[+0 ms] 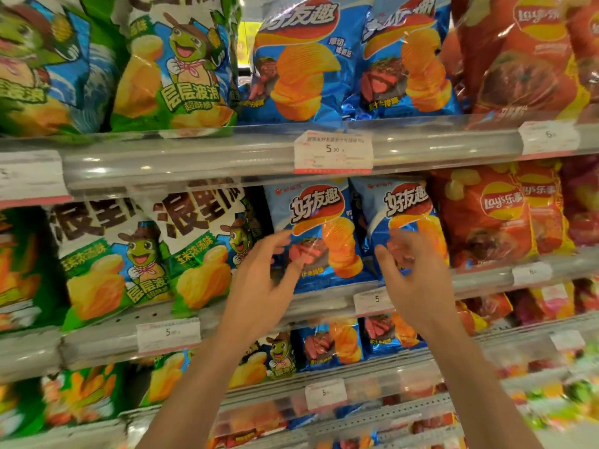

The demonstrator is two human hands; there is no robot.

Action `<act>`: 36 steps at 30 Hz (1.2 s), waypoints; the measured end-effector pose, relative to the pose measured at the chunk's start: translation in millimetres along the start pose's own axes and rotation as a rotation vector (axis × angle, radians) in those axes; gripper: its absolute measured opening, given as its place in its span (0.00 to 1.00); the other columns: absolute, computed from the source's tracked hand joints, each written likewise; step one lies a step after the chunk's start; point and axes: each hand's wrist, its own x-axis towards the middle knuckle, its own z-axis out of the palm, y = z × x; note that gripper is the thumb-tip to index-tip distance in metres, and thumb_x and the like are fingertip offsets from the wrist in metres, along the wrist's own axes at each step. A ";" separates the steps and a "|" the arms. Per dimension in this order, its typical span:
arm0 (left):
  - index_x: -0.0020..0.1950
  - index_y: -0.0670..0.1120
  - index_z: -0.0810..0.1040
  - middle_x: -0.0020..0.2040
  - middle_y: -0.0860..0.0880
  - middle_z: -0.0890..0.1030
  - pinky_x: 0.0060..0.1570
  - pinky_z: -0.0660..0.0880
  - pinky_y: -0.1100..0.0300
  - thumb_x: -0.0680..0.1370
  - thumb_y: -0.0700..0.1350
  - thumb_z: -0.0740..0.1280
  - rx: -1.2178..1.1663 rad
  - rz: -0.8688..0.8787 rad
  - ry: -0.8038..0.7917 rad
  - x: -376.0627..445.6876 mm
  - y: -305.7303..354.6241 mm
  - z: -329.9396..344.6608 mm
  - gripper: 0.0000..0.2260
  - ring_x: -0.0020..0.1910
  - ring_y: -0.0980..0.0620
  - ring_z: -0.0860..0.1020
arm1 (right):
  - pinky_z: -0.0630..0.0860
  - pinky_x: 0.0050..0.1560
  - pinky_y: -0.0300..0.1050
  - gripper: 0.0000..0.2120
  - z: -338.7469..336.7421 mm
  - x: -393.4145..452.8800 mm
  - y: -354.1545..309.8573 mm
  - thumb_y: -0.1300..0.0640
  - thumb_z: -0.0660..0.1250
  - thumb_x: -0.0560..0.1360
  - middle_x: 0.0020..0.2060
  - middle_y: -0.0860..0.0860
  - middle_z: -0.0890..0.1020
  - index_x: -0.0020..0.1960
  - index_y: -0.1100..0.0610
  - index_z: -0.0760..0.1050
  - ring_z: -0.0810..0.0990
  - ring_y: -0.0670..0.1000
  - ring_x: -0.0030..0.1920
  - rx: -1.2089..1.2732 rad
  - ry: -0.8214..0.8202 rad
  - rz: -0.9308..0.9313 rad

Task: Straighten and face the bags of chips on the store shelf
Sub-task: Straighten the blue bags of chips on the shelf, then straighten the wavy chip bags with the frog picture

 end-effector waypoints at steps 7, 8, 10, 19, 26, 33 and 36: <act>0.63 0.62 0.76 0.51 0.60 0.83 0.51 0.77 0.64 0.81 0.49 0.66 -0.245 -0.269 0.125 -77.5 -24.6 -53.3 0.12 0.52 0.63 0.80 | 0.74 0.35 0.34 0.06 32.7 -75.3 -22.5 0.48 0.67 0.78 0.40 0.42 0.83 0.54 0.46 0.79 0.82 0.43 0.38 0.262 -0.235 0.219; 0.63 0.63 0.76 0.51 0.59 0.83 0.53 0.78 0.58 0.81 0.50 0.66 -0.254 -0.311 0.157 -85.5 -26.7 -57.9 0.11 0.52 0.62 0.81 | 0.74 0.35 0.34 0.06 36.9 -80.8 -21.5 0.50 0.67 0.78 0.40 0.43 0.84 0.54 0.47 0.79 0.82 0.43 0.38 0.274 -0.260 0.227; 0.62 0.63 0.77 0.52 0.57 0.85 0.56 0.78 0.51 0.80 0.53 0.66 -0.269 -0.378 0.234 -97.0 -30.0 -65.4 0.11 0.53 0.58 0.82 | 0.73 0.36 0.33 0.06 41.8 -87.4 -19.9 0.52 0.67 0.79 0.40 0.44 0.84 0.54 0.48 0.79 0.81 0.43 0.37 0.280 -0.324 0.238; 0.62 0.57 0.77 0.52 0.61 0.82 0.51 0.75 0.61 0.80 0.52 0.68 -0.189 -0.393 0.454 -94.1 -30.5 -87.3 0.11 0.52 0.64 0.80 | 0.76 0.43 0.34 0.05 52.1 -73.8 -36.7 0.50 0.66 0.79 0.44 0.41 0.85 0.54 0.43 0.78 0.82 0.41 0.46 0.326 -0.410 0.192; 0.80 0.52 0.61 0.75 0.54 0.68 0.72 0.67 0.53 0.81 0.54 0.67 -0.143 -0.346 0.472 -34.4 -26.2 -81.6 0.29 0.73 0.57 0.68 | 0.72 0.46 0.23 0.12 100.4 -13.4 -87.2 0.48 0.65 0.80 0.52 0.38 0.82 0.62 0.48 0.76 0.78 0.34 0.53 0.434 -0.446 0.077; 0.81 0.49 0.57 0.79 0.49 0.64 0.77 0.60 0.47 0.80 0.52 0.68 -0.138 -0.323 0.492 -8.2 -26.5 -72.3 0.33 0.78 0.51 0.59 | 0.68 0.36 0.20 0.20 158.9 24.1 -122.9 0.39 0.62 0.79 0.50 0.31 0.75 0.68 0.44 0.68 0.77 0.28 0.42 0.483 -0.448 0.161; 0.80 0.47 0.60 0.75 0.47 0.68 0.74 0.64 0.46 0.80 0.51 0.69 -0.165 -0.309 0.438 -1.1 -26.9 -70.1 0.32 0.75 0.48 0.65 | 0.78 0.48 0.37 0.14 163.7 27.8 -119.6 0.37 0.64 0.78 0.55 0.42 0.82 0.60 0.41 0.74 0.82 0.42 0.50 0.486 -0.400 0.212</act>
